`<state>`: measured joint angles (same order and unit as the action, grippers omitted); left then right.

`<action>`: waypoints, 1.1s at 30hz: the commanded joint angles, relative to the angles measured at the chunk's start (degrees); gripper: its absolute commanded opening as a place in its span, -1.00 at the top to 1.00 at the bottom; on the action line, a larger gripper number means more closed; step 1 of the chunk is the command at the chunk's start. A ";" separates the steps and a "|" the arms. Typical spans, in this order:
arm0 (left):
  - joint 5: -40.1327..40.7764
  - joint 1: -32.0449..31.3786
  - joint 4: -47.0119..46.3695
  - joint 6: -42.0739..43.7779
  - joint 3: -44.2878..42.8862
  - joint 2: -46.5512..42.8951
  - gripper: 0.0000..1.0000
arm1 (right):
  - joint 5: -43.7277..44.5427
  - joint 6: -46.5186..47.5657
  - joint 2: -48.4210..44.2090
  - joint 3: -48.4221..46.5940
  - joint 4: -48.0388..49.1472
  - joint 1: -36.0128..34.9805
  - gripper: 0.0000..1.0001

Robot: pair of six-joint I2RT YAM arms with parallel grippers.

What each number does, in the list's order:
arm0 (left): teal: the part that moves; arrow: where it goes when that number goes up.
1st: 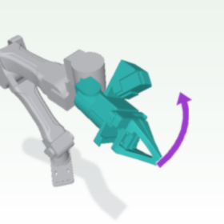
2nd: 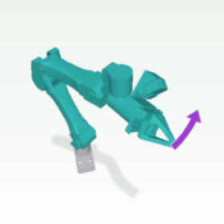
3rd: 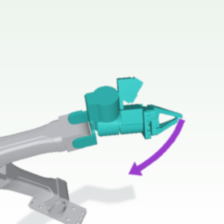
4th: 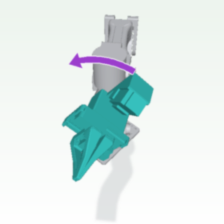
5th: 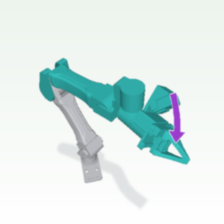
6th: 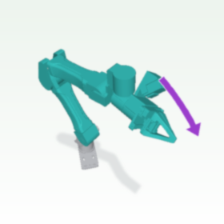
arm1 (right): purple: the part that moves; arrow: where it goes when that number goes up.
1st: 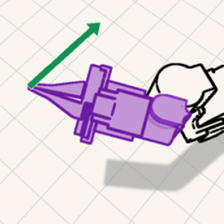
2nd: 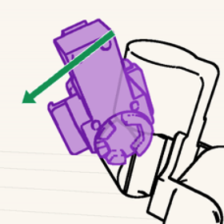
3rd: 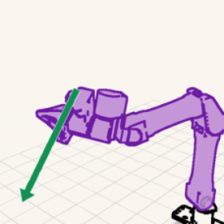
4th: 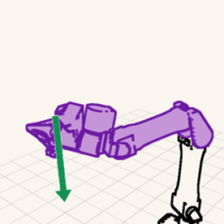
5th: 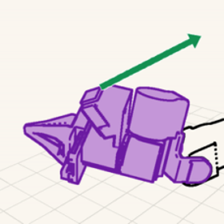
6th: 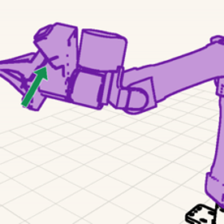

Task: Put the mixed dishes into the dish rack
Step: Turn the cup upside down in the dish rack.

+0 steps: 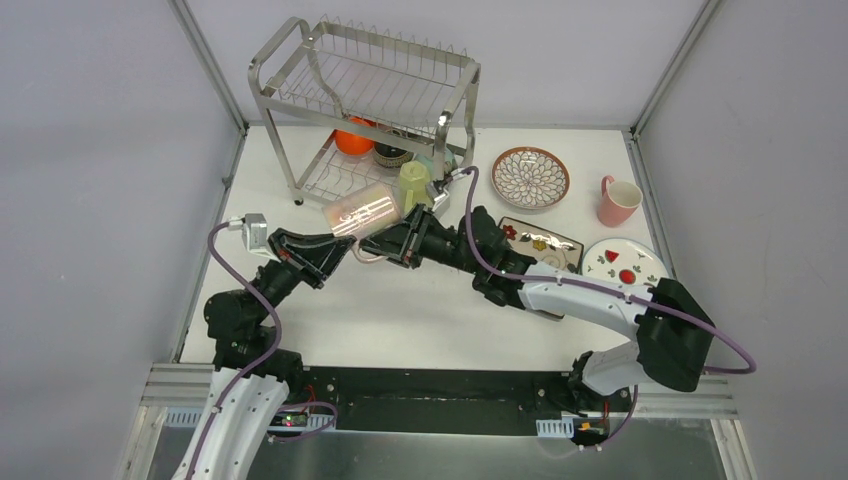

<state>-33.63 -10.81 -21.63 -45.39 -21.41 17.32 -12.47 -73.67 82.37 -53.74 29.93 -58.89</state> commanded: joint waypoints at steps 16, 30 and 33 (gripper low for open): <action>3.90 -0.71 10.61 6.55 -4.34 0.55 -0.32 | 8.21 13.24 -8.27 3.00 -5.86 -1.93 1.00; 7.45 -0.75 25.32 10.92 -9.99 4.29 -0.41 | 15.15 21.75 -9.86 -2.25 -21.11 -3.17 1.00; 10.49 -0.71 31.09 13.47 -13.24 4.89 -0.40 | 15.15 21.75 -8.62 -5.06 -24.76 -4.46 1.00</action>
<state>-27.35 -11.27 2.42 -36.42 -29.45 21.56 0.23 -54.87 75.26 -50.70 1.96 -61.87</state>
